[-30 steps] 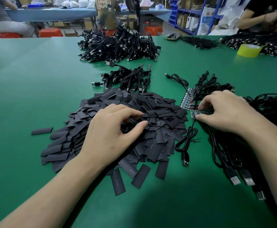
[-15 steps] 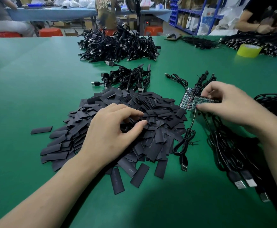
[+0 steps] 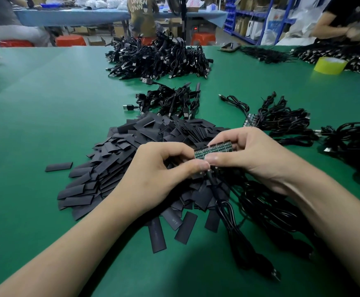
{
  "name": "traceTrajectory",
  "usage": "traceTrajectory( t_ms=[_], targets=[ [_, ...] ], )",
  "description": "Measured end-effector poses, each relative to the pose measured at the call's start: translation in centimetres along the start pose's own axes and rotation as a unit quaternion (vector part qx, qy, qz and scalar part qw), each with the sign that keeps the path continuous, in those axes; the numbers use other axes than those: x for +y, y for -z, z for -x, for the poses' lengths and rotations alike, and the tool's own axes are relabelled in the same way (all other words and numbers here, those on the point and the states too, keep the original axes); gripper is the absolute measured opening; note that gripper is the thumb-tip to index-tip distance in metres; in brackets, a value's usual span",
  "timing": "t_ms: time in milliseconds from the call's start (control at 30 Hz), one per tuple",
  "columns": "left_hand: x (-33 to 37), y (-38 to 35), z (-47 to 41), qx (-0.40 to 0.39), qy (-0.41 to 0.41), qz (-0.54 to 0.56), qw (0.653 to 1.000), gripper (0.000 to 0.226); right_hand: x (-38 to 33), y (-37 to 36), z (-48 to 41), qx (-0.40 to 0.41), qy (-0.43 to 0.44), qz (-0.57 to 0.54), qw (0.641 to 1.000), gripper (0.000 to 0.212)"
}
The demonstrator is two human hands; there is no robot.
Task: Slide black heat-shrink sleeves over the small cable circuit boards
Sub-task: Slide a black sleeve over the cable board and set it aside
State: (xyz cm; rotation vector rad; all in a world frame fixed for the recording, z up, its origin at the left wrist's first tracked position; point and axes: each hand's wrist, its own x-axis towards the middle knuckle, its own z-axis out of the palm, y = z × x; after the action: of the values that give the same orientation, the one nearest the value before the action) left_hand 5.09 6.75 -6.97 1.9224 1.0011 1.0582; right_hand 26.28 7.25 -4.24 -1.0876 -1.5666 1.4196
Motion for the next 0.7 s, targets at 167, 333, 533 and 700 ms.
traceTrajectory(
  t_ms=[167,333,533,700],
  targets=[
    [-0.4,0.3,-0.2,-0.017,0.04,0.061,0.997,0.014,0.3,-0.5,0.1,0.005,0.012,-0.001,1.0,0.01],
    [-0.4,0.9,-0.3,-0.041,0.038,0.096,0.994,0.016,0.5,-0.7,0.0,-0.01,0.022,0.005,1.0,0.01],
    [0.0,1.0,-0.3,-0.054,0.041,0.128,0.989,0.011,0.7,-0.5,-0.1,-0.046,0.017,-0.031,0.998,0.017],
    [0.1,1.1,-0.3,-0.071,0.039,0.161,0.984,0.008,0.6,-0.6,-0.1,-0.06,0.026,-0.035,0.997,0.018]
  ],
)
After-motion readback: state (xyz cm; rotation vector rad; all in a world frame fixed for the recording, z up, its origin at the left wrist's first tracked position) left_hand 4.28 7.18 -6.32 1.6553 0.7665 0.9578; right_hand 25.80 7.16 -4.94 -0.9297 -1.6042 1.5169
